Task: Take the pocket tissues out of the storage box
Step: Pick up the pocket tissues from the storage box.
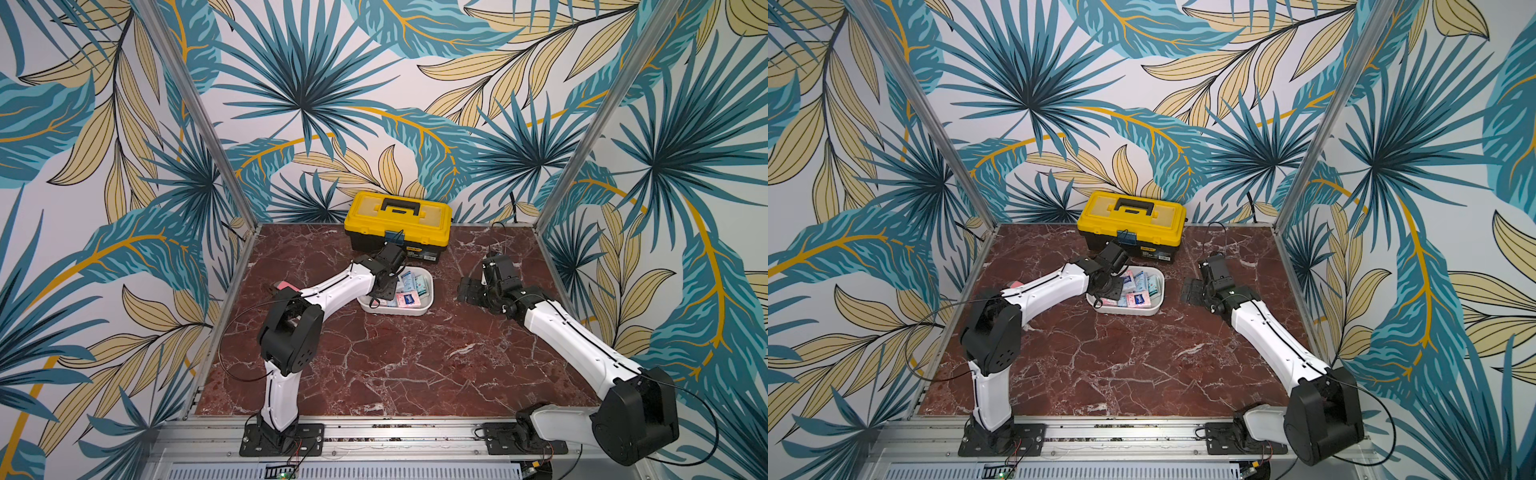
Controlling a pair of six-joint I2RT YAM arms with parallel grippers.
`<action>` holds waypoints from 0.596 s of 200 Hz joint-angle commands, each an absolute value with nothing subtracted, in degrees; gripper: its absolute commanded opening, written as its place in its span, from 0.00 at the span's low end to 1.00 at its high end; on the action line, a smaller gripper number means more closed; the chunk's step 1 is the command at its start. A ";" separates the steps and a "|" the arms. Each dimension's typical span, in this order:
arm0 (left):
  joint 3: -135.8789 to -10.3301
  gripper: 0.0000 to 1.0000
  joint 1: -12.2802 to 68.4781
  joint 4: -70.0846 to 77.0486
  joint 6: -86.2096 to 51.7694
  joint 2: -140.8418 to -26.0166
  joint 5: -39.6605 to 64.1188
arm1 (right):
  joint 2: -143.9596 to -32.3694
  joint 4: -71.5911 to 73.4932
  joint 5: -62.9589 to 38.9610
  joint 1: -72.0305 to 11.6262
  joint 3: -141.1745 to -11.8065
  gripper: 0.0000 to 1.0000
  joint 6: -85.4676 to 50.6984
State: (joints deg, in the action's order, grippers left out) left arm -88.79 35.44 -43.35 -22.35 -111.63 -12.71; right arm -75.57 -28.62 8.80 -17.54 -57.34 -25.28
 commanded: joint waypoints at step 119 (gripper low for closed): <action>-70.86 0.51 34.13 -46.40 -21.53 -88.70 -1.68 | -75.72 -29.35 6.69 -17.40 -57.62 0.99 -25.10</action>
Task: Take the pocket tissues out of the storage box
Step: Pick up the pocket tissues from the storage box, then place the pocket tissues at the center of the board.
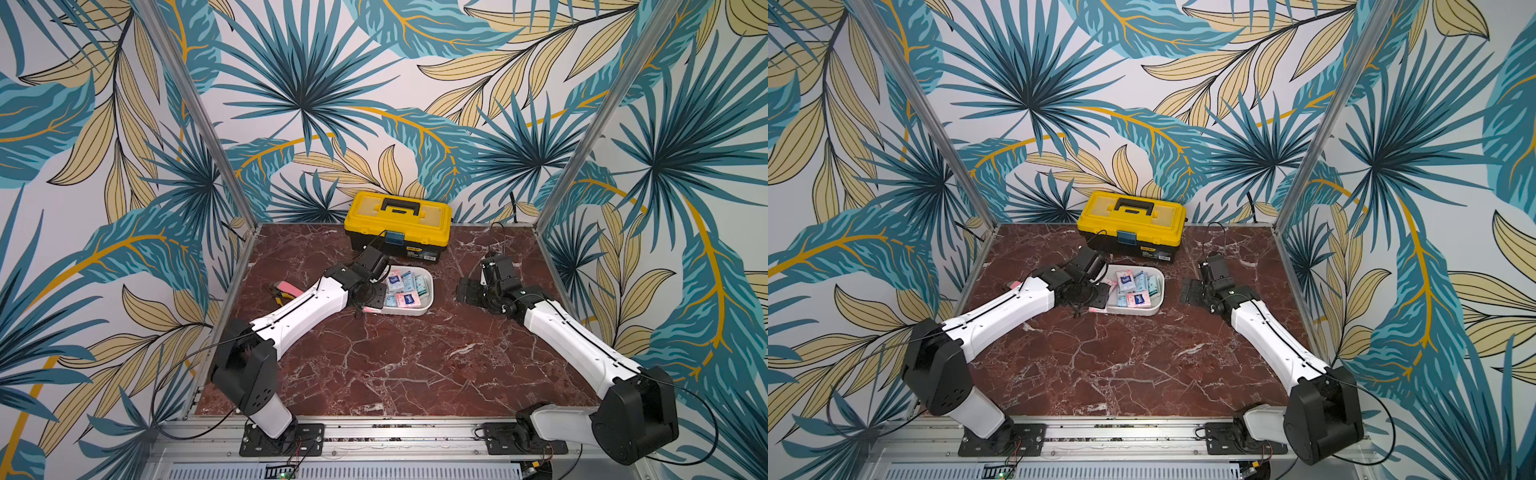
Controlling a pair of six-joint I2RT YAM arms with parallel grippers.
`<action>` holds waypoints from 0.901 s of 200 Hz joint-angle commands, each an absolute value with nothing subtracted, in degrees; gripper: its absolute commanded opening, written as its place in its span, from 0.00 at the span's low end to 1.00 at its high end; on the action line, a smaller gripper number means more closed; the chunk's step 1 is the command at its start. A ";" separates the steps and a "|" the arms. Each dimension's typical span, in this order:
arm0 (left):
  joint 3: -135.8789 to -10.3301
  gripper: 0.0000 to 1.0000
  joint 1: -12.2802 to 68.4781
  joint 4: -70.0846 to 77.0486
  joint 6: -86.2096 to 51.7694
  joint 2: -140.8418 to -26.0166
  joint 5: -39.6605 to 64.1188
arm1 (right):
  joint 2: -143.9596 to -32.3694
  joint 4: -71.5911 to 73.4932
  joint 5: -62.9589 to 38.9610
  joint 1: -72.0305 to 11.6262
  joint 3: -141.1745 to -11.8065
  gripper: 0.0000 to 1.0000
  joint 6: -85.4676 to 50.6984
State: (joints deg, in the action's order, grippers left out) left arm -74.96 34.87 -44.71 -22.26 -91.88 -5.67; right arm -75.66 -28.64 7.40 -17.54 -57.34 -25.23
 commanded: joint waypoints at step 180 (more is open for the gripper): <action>-52.74 0.52 28.48 -31.65 -21.30 -93.69 7.95 | -74.04 -29.53 7.03 -17.40 -55.55 0.99 -24.87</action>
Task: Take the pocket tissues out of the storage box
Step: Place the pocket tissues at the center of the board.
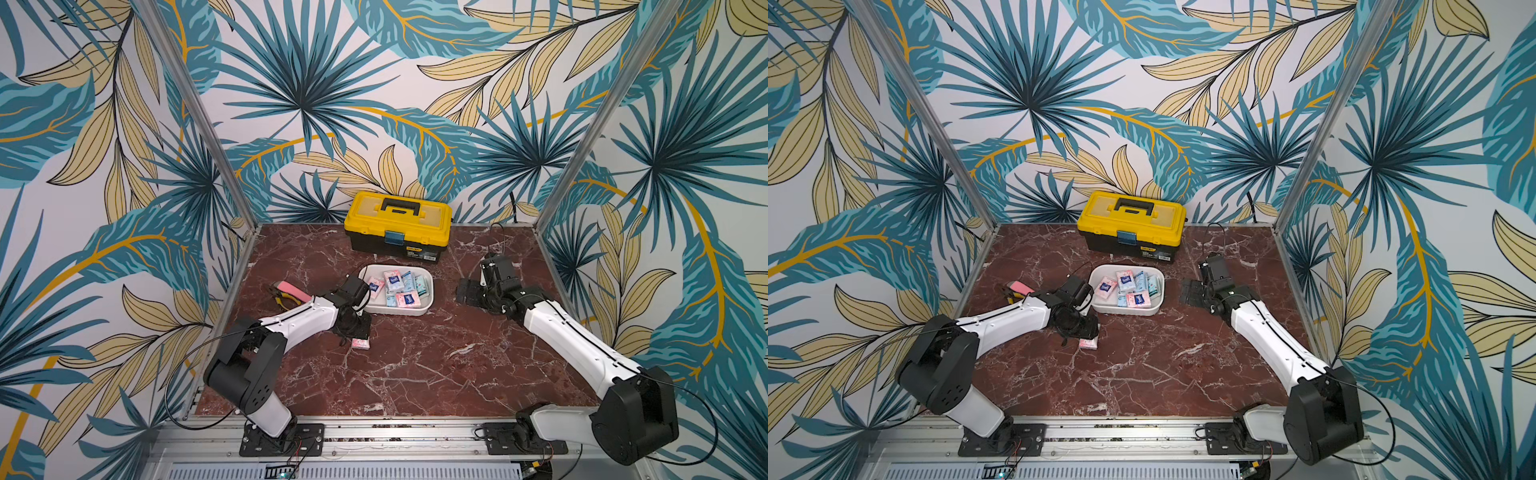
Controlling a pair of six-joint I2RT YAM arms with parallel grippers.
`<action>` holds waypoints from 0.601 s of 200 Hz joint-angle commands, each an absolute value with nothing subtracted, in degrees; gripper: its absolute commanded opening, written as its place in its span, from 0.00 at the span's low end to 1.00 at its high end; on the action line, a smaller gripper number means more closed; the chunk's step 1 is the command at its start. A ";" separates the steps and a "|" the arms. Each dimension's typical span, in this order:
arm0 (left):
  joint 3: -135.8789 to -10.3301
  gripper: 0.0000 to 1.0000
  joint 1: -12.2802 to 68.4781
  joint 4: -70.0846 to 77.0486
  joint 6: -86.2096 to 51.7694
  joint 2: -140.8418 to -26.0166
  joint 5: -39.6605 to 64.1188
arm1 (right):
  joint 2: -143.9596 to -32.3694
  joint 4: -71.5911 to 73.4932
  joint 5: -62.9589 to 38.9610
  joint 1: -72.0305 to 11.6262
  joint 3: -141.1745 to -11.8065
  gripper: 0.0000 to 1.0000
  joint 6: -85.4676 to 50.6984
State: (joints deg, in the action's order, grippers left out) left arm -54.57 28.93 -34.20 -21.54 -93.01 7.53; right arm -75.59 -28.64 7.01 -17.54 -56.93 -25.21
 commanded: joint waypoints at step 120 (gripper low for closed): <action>-53.09 0.85 28.40 -35.50 -23.16 -88.61 2.06 | -72.70 -31.02 9.04 -17.40 -56.53 0.99 -22.63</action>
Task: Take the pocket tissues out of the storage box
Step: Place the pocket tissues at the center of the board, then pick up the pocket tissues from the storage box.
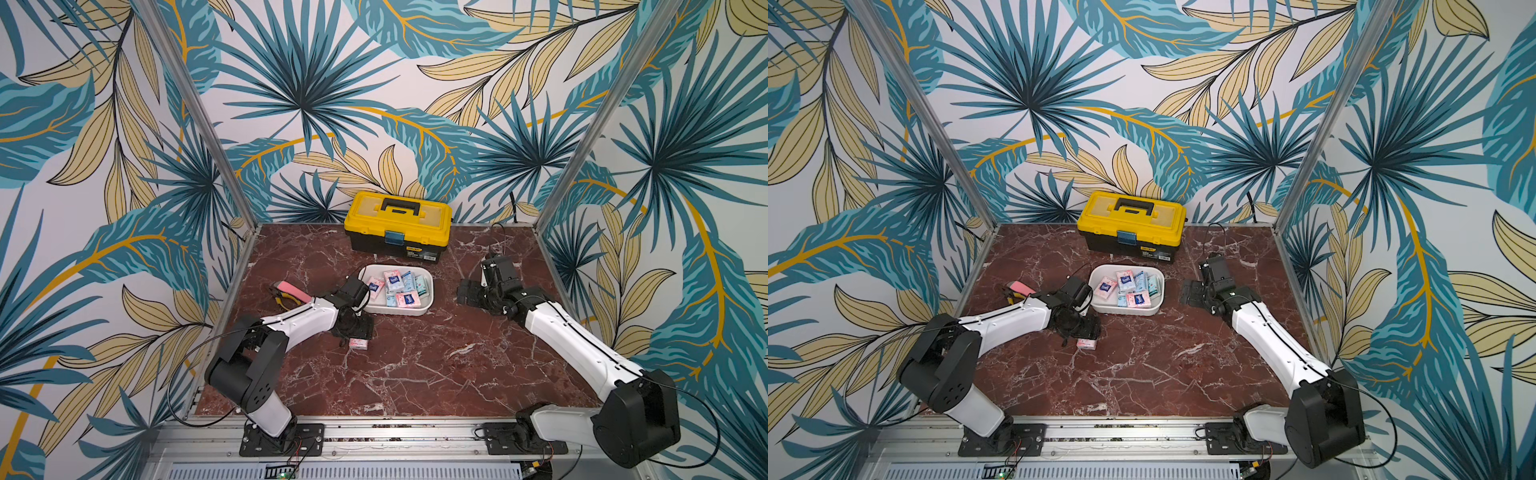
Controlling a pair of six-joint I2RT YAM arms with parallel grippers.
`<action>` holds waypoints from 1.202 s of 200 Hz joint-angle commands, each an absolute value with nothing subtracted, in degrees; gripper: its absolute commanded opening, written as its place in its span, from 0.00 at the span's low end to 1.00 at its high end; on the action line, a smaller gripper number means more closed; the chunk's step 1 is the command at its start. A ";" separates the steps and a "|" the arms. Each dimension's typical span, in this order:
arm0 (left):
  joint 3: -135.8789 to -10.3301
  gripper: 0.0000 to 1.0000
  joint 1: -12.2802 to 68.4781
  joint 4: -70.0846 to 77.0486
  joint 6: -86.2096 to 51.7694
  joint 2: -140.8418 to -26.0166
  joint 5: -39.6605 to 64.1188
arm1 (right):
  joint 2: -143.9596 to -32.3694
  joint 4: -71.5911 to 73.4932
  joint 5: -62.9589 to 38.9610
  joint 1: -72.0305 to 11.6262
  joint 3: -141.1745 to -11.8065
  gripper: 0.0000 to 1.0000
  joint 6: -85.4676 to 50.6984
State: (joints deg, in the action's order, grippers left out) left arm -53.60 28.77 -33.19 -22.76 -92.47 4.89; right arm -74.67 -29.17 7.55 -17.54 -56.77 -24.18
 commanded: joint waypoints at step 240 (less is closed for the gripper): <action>-93.40 0.84 28.48 -49.57 -5.86 -109.47 -0.69 | -67.89 -31.38 7.86 -17.39 -56.77 0.99 -23.03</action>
State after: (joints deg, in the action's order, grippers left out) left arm -88.38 28.69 -45.63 -9.82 -105.97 -0.03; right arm -69.30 -30.15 7.49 -17.54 -56.77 -23.31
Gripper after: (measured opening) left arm 0.857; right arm 0.993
